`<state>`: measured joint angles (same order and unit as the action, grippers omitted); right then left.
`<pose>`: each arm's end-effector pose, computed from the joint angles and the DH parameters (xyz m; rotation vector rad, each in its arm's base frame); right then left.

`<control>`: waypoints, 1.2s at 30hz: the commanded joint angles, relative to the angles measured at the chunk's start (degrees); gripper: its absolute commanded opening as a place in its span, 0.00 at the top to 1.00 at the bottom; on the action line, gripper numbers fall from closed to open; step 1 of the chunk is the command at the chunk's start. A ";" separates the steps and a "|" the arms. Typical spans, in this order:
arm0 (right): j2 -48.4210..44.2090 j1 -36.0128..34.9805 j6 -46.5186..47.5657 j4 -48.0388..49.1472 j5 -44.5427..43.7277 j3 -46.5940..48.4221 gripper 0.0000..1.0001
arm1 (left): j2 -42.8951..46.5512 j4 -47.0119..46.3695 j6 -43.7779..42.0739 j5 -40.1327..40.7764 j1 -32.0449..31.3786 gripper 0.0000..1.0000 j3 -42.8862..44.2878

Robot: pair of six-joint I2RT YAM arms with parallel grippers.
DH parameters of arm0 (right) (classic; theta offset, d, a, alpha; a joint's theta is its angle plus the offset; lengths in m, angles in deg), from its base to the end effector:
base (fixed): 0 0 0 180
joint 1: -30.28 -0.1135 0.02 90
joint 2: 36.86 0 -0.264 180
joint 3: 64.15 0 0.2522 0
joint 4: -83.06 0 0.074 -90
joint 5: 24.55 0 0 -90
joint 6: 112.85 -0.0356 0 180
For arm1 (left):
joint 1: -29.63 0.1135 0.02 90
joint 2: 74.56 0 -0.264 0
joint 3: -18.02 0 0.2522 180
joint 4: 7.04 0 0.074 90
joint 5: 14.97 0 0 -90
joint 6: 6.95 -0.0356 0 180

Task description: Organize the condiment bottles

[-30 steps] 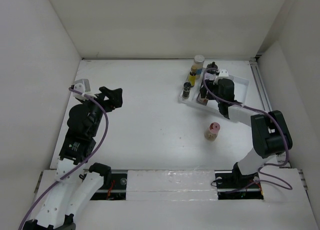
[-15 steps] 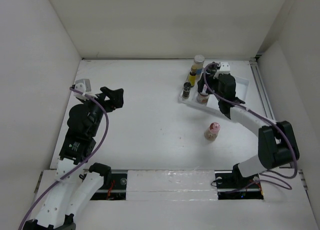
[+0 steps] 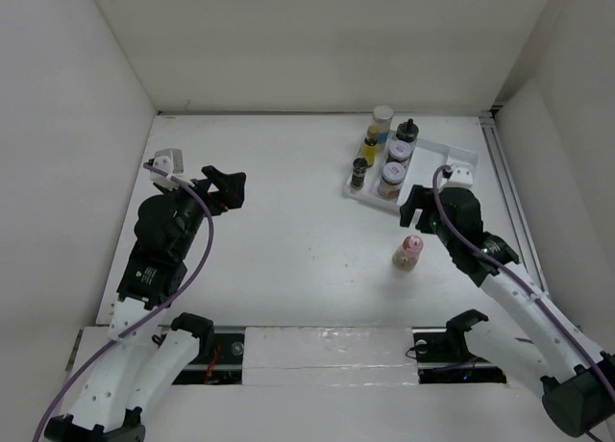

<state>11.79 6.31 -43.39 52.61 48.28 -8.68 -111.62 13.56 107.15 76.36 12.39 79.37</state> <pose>0.1824 0.0696 0.2983 0.1348 1.9652 0.2117 0.1421 -0.0432 0.3834 -0.1106 1.5284 -0.5602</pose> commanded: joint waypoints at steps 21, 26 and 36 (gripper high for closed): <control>9.89 -7.49 -5.67 -12.40 -8.49 -2.44 0.45 | 0.85 -1.73 -0.19 -2.20 0.18 0.03 1.63; 8.66 -12.07 -2.86 -10.49 -20.17 5.55 0.46 | 0.15 -1.73 -0.19 -2.20 0.18 0.03 1.63; 26.92 10.57 8.93 18.70 -11.50 16.63 0.47 | -0.47 -2.26 -0.19 -4.13 0.18 0.00 1.10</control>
<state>33.62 11.34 -38.77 60.06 32.63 3.56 -112.08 13.58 107.17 73.49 12.39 79.37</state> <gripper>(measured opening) 0.581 0.994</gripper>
